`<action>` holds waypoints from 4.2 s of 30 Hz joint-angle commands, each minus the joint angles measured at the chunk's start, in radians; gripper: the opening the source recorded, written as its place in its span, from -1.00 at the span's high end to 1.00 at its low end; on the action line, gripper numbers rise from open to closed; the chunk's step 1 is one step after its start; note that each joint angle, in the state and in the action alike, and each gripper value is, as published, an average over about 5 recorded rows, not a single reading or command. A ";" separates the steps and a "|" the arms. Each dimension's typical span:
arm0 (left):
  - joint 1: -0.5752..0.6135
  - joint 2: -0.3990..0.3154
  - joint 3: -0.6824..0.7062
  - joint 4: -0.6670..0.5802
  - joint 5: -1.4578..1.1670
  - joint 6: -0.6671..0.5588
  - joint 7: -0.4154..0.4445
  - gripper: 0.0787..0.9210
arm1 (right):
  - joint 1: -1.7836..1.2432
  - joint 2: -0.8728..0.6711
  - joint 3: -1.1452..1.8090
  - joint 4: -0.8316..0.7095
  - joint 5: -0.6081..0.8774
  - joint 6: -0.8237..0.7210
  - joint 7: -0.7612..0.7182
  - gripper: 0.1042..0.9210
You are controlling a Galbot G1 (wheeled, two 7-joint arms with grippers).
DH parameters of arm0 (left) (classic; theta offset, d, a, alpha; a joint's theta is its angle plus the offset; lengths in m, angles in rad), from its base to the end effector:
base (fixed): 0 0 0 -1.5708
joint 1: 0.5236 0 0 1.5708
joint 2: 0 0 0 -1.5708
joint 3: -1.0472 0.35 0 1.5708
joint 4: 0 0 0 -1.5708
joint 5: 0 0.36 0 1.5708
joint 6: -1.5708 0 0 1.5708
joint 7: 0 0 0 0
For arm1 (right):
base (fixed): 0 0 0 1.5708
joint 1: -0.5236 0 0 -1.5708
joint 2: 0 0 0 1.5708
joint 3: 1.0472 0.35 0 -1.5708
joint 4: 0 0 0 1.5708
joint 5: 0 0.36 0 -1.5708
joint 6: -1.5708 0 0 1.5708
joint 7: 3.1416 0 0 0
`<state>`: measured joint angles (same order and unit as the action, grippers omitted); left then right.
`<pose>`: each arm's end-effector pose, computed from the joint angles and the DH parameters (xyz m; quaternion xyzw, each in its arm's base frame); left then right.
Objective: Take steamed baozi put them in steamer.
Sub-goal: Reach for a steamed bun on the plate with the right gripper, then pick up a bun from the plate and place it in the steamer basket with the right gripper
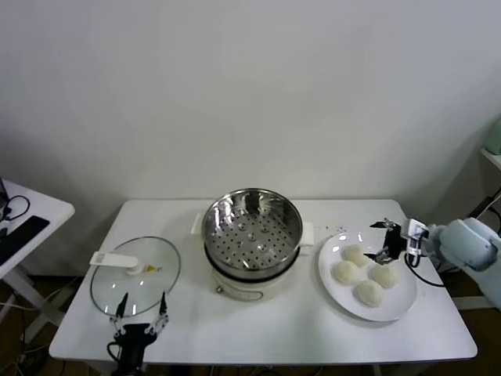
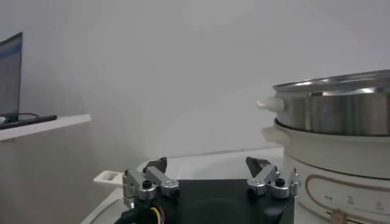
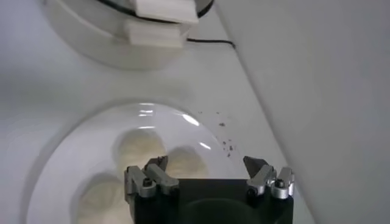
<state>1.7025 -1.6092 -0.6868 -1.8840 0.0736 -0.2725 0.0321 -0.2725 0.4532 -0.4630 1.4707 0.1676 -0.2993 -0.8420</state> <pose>0.1210 0.0464 -0.3971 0.0503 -0.9957 -0.0661 0.0403 0.4473 -0.2162 -0.1746 0.4156 -0.7176 0.4441 0.3392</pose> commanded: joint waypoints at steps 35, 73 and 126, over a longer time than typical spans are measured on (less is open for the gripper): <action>0.028 -0.002 -0.037 0.019 0.041 -0.047 0.004 -0.77 | 0.490 0.387 -0.723 -0.549 -0.092 0.168 -0.248 -0.76; 0.011 -0.002 -0.049 0.061 0.063 -0.070 0.004 -0.77 | 0.443 0.466 -0.637 -0.668 -0.128 0.205 -0.218 -0.44; 0.013 -0.010 -0.035 0.080 0.087 -0.086 0.001 -0.77 | 0.789 0.980 -0.858 -0.677 -0.224 0.958 -0.200 -0.47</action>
<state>1.7134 -1.6092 -0.7212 -1.8058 0.1596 -0.3565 0.0332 0.6383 1.2983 -1.3638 0.9938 0.0660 0.4880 -1.0554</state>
